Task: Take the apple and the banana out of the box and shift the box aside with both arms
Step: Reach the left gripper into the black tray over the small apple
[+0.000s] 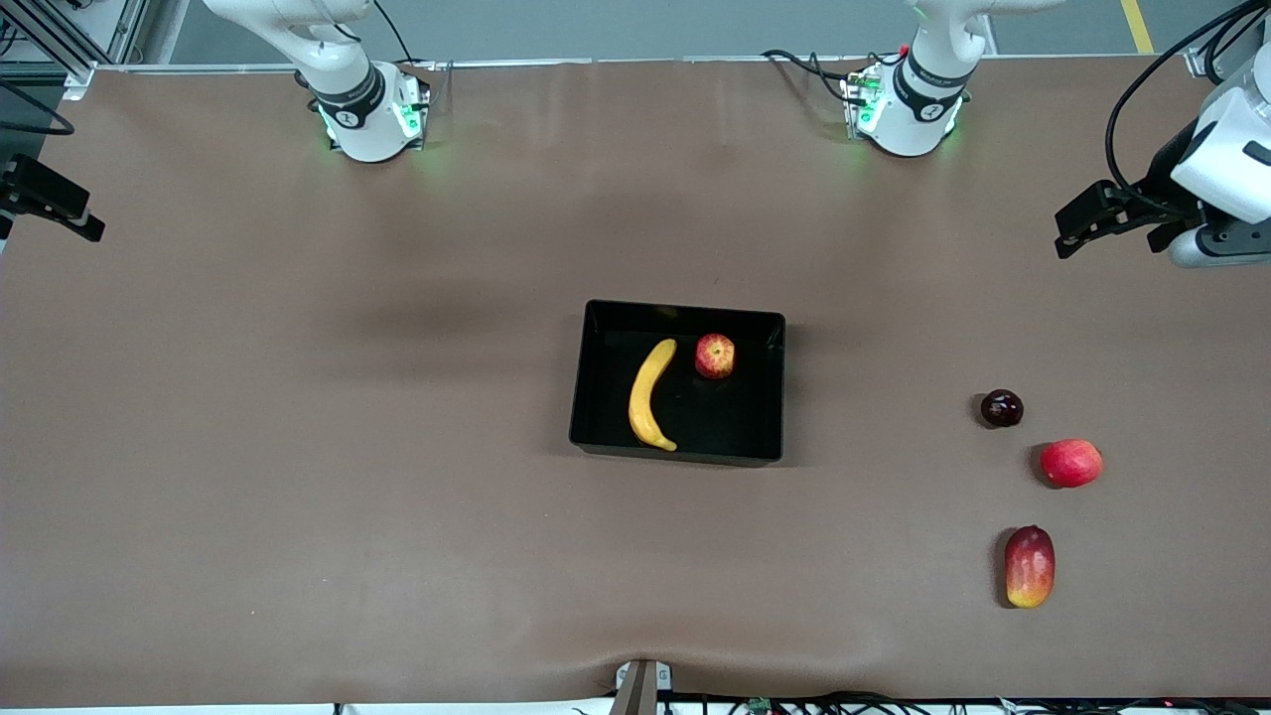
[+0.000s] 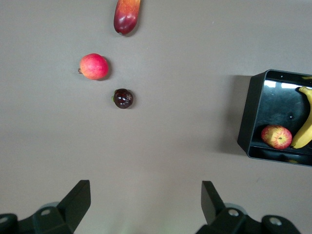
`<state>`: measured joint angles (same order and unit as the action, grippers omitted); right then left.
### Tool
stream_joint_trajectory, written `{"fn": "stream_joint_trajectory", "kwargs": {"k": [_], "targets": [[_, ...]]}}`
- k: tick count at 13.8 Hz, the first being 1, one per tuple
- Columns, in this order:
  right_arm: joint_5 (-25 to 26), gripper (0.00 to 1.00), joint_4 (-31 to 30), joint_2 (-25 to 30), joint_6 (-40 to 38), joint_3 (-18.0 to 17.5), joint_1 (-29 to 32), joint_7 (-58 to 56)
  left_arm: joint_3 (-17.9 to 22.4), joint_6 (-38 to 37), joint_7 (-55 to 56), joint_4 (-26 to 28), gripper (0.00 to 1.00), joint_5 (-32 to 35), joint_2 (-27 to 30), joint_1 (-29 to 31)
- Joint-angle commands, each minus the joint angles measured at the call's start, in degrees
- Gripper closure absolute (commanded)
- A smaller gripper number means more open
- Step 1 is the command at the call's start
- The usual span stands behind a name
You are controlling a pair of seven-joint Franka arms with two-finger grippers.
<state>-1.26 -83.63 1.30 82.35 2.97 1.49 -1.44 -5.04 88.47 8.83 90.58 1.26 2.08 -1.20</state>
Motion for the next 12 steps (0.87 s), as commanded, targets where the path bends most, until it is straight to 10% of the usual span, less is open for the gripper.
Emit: {"fn": "stream_joint_trajectory", "kwargs": {"k": [1,12], "targets": [[-0.5,0.00,0.6,-0.2,-0.3,0.0,0.0,-0.4,-0.2,-1.4,-0.8,-1.5,0.00,1.0,-0.5,0.2],[-0.6,0.00,0.6,-0.3,0.0,0.0,0.1,-0.4,-7.3,1.3,14.0,-0.9,0.00,1.7,-10.5,-8.2]]}}
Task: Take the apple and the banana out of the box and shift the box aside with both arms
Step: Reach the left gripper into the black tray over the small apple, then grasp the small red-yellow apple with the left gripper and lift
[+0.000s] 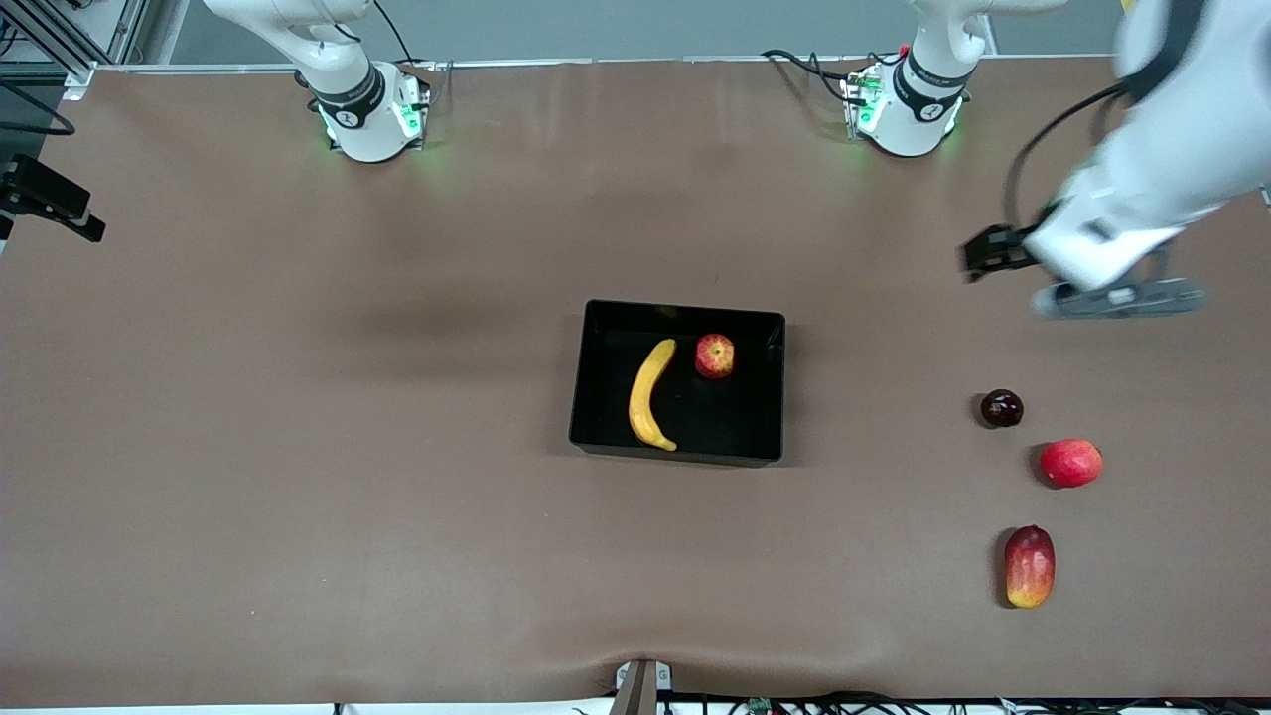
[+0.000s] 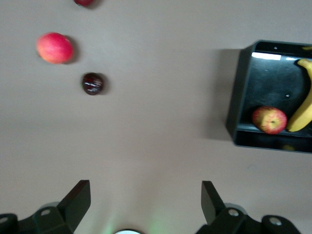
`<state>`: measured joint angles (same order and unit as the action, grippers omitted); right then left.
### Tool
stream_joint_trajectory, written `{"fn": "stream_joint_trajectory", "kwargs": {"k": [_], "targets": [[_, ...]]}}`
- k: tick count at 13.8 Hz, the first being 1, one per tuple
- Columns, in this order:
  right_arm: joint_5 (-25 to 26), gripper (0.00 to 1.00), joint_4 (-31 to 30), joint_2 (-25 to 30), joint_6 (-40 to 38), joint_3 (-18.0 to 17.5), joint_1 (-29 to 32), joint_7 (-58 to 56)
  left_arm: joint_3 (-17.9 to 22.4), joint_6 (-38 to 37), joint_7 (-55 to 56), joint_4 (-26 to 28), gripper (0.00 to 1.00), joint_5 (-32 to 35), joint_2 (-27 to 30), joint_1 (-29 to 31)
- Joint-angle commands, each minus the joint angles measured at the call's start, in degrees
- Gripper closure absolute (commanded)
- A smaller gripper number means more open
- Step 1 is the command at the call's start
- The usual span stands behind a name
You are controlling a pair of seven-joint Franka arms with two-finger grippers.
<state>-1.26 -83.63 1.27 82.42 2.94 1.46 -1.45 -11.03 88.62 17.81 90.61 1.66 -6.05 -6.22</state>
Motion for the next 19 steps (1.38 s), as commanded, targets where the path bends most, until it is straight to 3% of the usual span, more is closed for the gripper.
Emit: {"fn": "stream_joint_trajectory", "kwargs": {"k": [1,7,10,15,19], "targets": [[-0.5,0.00,0.7,-0.3,-0.1,0.1,0.0,-0.4,-1.5,2.5,6.9,-1.0,0.00,1.3,-4.0,-5.6],[-0.6,0.00,0.6,-0.3,-0.1,0.1,0.0,-0.4,-1.7,17.2,23.6,1.1,0.00,4.6,-15.2,-18.2],[-0.6,0.00,0.7,-0.3,-0.1,0.1,-0.1,-0.4,-1.8,27.3,25.5,4.1,0.00,4.7,-20.2,-19.4],[-0.6,0.00,0.7,-0.3,-0.1,0.1,-0.1,-0.4,-1.7,33.5,25.1,4.2,0.00,5.2,-28.4,-21.0],[-0.8,0.00,0.7,-0.4,0.0,0.0,0.1,-0.4,-1.7,35.3,24.7,4.2,0.03,5.5,-31.7,-21.2]]}}
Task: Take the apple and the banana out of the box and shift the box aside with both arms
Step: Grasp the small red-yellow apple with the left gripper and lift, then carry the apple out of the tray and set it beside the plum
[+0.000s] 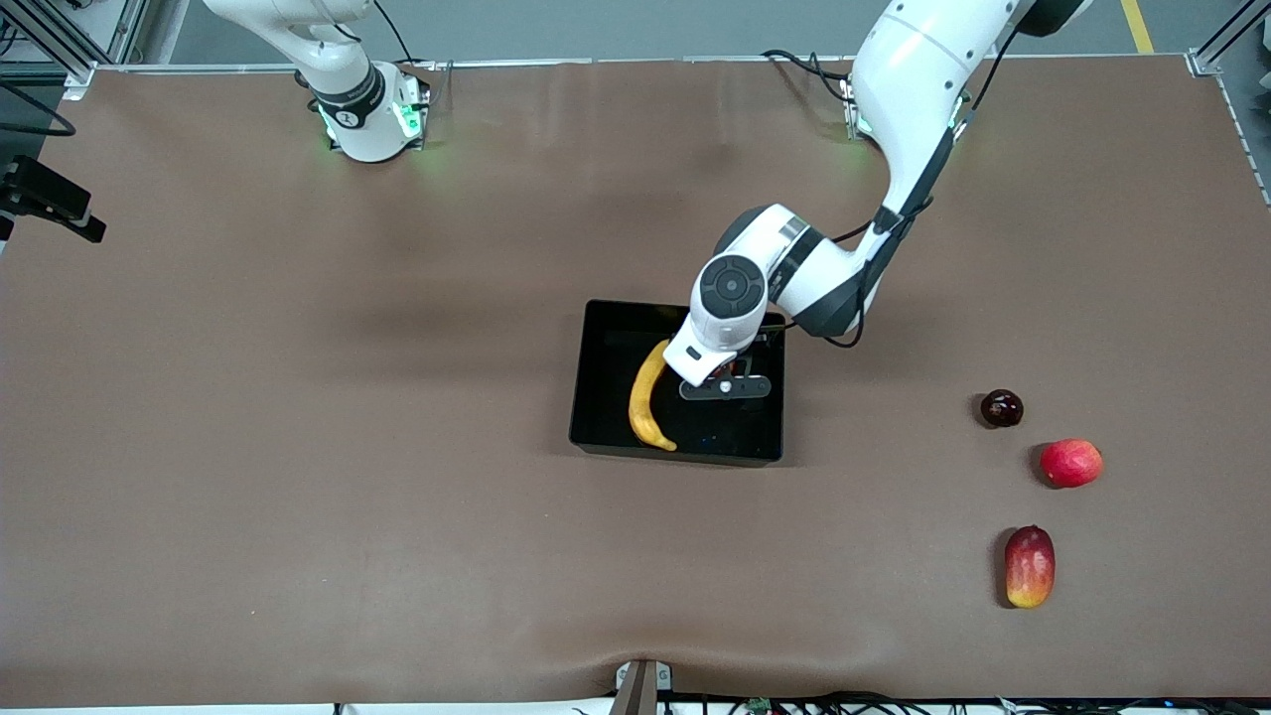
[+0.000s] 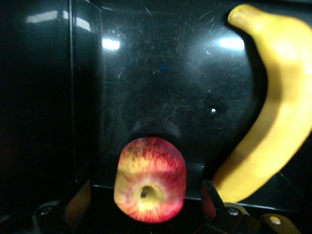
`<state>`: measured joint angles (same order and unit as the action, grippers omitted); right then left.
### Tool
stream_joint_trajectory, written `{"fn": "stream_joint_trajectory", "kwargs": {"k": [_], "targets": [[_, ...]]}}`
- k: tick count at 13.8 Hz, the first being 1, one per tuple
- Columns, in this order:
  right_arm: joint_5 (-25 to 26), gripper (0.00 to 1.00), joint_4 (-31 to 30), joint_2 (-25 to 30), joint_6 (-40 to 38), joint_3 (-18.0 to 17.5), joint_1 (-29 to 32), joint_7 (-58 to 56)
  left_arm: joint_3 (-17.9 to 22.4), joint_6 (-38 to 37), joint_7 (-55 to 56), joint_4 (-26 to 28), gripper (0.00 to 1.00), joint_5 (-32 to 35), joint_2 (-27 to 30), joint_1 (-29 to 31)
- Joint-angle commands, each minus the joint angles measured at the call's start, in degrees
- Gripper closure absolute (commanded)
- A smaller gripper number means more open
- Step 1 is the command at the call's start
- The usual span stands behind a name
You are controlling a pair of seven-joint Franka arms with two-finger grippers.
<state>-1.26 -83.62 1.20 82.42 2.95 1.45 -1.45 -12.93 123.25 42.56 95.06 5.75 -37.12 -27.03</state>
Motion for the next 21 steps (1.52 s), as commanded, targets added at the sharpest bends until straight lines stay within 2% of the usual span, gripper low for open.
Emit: {"fn": "stream_joint_trajectory", "kwargs": {"k": [1,3,4,6,10,12,14,18,21], "targets": [[-0.7,0.00,0.7,-0.3,0.0,-0.1,-0.1,-0.4,0.2,0.7,-0.3,-0.1,0.23,1.5,-1.1,-0.3],[-0.7,0.00,0.7,-0.7,0.0,-0.1,-1.1,-0.3,0.2,0.3,-0.1,-0.4,0.84,1.4,-1.1,-0.3],[-0.6,0.00,0.8,-1.3,0.0,-0.1,-1.2,-0.2,0.2,0.3,0.0,-0.8,1.00,1.4,-0.9,-0.3],[-0.7,0.00,0.8,-1.3,0.0,-0.1,-0.7,-0.2,0.3,-0.2,0.2,-3.2,1.00,1.4,-0.5,-0.3],[0.4,0.00,0.7,-2.3,-0.4,0.2,-0.6,-0.2,0.4,-9.7,-0.7,-11.1,1.00,1.4,3.5,2.1],[0.2,0.00,0.7,-2.3,-0.6,0.1,-1.3,0.0,0.4,-13.0,-4.3,-12.9,1.00,0.6,6.1,5.2],[0.3,0.00,0.7,-2.3,-0.4,0.0,-1.3,0.1,0.4,-14.0,-6.6,-12.8,1.00,0.5,8.5,8.7],[0.3,0.00,0.7,-2.4,-0.6,0.1,-0.3,0.0,0.3,-15.7,-20.4,-12.1,1.00,-0.3,9.2,18.6],[0.3,0.00,0.7,-2.4,-0.6,0.1,-0.7,0.0,1.0,-15.6,-20.5,-8.2,1.00,2.8,7.8,21.6]]}}
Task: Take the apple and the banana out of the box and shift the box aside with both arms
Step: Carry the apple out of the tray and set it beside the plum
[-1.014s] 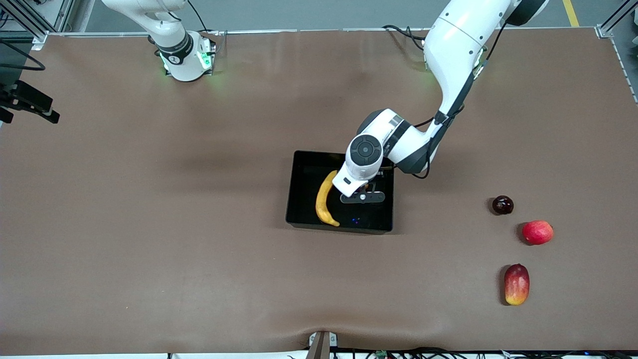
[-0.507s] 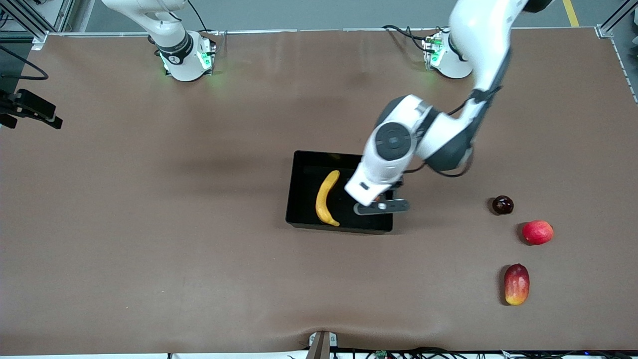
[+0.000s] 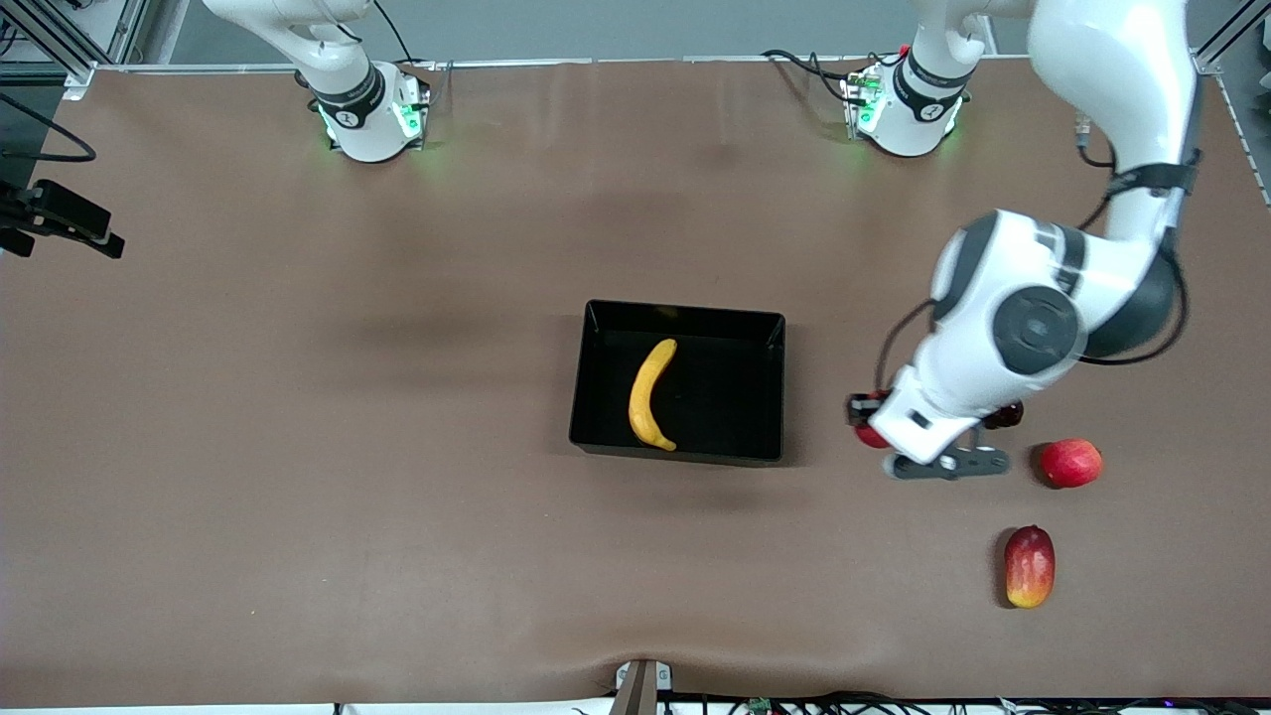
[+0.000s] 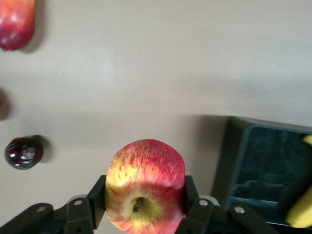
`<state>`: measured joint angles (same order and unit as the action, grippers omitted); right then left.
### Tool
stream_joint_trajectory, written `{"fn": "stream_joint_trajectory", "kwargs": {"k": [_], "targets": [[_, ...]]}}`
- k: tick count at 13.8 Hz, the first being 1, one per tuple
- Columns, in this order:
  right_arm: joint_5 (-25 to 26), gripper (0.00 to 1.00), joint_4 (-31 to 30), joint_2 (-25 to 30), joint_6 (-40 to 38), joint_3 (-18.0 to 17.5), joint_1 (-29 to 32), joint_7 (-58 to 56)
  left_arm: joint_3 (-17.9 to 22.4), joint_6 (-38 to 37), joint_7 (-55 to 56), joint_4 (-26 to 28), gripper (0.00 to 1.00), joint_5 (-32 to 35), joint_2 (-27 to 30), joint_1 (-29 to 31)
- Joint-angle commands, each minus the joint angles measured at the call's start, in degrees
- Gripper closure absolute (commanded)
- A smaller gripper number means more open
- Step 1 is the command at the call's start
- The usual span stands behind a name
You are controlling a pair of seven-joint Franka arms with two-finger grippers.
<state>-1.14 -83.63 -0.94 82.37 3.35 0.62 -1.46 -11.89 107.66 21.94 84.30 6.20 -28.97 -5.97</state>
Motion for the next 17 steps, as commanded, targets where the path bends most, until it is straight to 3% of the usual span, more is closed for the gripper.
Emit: {"fn": "stream_joint_trajectory", "kwargs": {"k": [1,6,12,13,14,17], "targets": [[0.2,0.00,0.7,-0.3,-0.5,-0.3,0.1,0.1,-0.2,0.6,0.2,4.1,1.00,4.3,-0.7,2.3],[0.2,0.00,0.7,-0.3,-0.5,-0.3,-0.1,0.1,-0.2,16.8,-0.1,17.4,1.00,9.4,-1.4,7.5],[0.1,0.00,0.7,-0.3,-0.5,-0.3,0.4,0.0,-0.2,24.8,0.7,17.8,1.00,11.4,-5.7,9.9],[0.1,0.00,0.7,-0.3,-0.5,-0.3,0.3,0.1,-0.2,24.8,0.7,17.8,0.44,11.5,-5.6,10.0],[0.1,0.00,0.7,-0.3,-0.5,-0.3,0.1,0.1,-0.2,24.8,0.0,17.7,0.00,11.5,-5.1,10.4],[0.1,0.00,0.7,-0.3,-0.5,-0.3,0.0,0.1,-0.8,23.0,-0.1,16.3,0.00,10.8,-1.5,10.6]]}}
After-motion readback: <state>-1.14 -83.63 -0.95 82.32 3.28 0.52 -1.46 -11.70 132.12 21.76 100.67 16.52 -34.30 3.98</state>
